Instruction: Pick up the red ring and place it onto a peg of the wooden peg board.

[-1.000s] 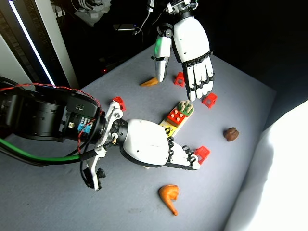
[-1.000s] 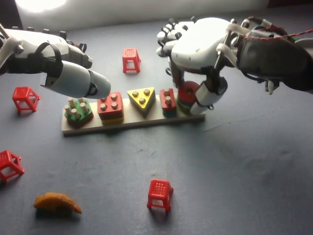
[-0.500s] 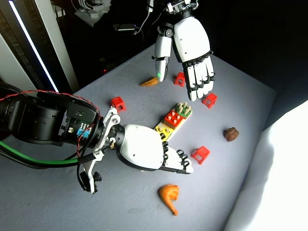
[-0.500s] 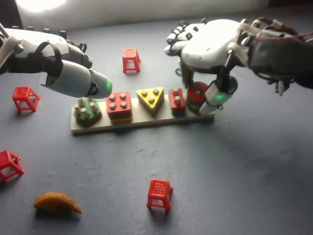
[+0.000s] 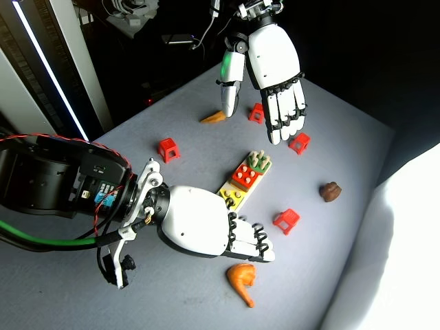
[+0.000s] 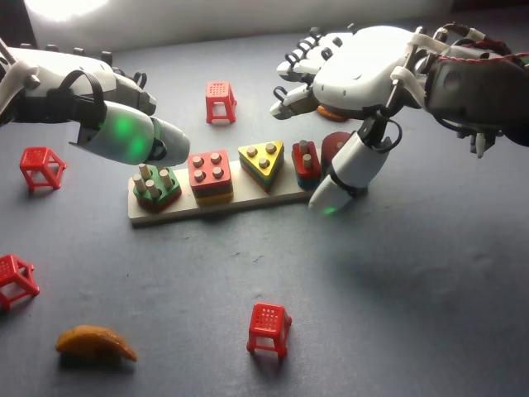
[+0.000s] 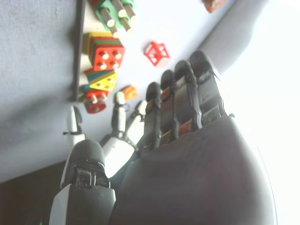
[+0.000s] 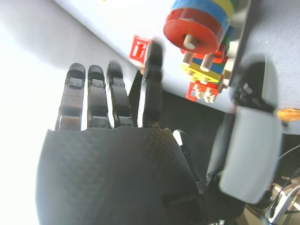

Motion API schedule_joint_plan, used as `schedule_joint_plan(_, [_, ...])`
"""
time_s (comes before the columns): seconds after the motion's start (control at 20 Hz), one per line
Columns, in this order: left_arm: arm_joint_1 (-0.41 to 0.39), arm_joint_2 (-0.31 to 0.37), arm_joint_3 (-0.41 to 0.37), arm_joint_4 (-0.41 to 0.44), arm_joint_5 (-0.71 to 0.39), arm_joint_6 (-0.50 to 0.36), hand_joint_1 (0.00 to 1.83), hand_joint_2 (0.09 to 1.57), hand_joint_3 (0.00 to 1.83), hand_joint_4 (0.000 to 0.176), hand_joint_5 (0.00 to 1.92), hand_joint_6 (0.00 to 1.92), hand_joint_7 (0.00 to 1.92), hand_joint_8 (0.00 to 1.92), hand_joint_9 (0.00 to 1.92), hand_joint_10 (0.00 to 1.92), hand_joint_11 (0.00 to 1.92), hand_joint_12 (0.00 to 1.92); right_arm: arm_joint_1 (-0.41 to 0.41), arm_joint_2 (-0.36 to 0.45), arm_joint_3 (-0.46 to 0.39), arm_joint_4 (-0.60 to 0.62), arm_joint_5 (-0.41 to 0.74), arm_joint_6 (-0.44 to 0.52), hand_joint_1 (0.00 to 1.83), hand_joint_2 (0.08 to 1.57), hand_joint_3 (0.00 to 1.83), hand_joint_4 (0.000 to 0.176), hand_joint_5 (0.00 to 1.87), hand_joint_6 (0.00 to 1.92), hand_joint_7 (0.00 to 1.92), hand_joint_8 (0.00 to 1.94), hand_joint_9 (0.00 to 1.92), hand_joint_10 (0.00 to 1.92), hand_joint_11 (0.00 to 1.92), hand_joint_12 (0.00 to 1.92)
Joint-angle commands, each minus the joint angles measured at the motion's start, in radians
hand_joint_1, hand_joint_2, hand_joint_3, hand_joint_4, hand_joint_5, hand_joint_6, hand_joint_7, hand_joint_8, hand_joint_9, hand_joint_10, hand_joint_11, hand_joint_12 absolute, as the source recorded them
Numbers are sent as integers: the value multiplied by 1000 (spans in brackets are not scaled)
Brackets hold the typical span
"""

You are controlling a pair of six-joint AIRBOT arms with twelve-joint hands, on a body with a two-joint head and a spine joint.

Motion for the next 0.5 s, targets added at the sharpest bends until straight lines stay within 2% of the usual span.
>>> schedule_joint_plan(0.0, [-11, -3, 2, 49, -37, 3, 0, 1264, 2, 0, 183, 4, 170, 3, 125, 2, 0, 293, 9, 12, -3, -10, 90, 6, 430, 571, 0, 174, 325, 2, 0, 0, 0, 0, 0, 0])
schedule_joint_plan(0.15, [-11, -2, 2, 49, -37, 3, 0, 1265, 2, 0, 184, 4, 171, 3, 125, 2, 0, 291, 34, 54, -39, -9, 106, 11, 438, 569, 0, 175, 326, 1, 0, 0, 0, 0, 0, 0])
schedule_joint_plan(0.25, [-14, -2, 2, 49, -37, 3, 0, 1270, 2, 0, 180, 1, 167, 1, 118, 2, 0, 255, 52, 114, -104, 12, 106, 12, 479, 551, 0, 174, 363, 15, 0, 0, 0, 0, 0, 0])
schedule_joint_plan(0.3, [-14, -2, 2, 49, -37, 3, 0, 1270, 1, 0, 195, 3, 184, 3, 133, 4, 0, 317, 57, 137, -127, 13, 108, 12, 457, 556, 0, 176, 356, 10, 0, 0, 0, 0, 0, 0])
schedule_joint_plan(0.35, [-12, -1, 2, 49, -37, 3, 0, 1271, 1, 0, 202, 3, 190, 3, 143, 5, 0, 359, 60, 192, -195, 26, 142, 11, 469, 557, 0, 171, 365, 13, 0, 0, 0, 0, 0, 0])
schedule_joint_plan(0.4, [-12, 0, 2, 49, -37, 3, 0, 1272, 1, 0, 214, 4, 203, 5, 155, 6, 0, 380, 54, 219, -227, 27, 151, 8, 431, 562, 0, 174, 356, 7, 0, 0, 0, 0, 0, 0])
schedule_joint_plan(0.45, [-12, 2, 2, 49, -37, 3, 0, 1266, 0, 0, 213, 2, 200, 2, 151, 3, 0, 355, 38, 265, -281, 27, 168, -9, 447, 576, 0, 163, 352, 5, 0, 0, 0, 0, 0, 0])
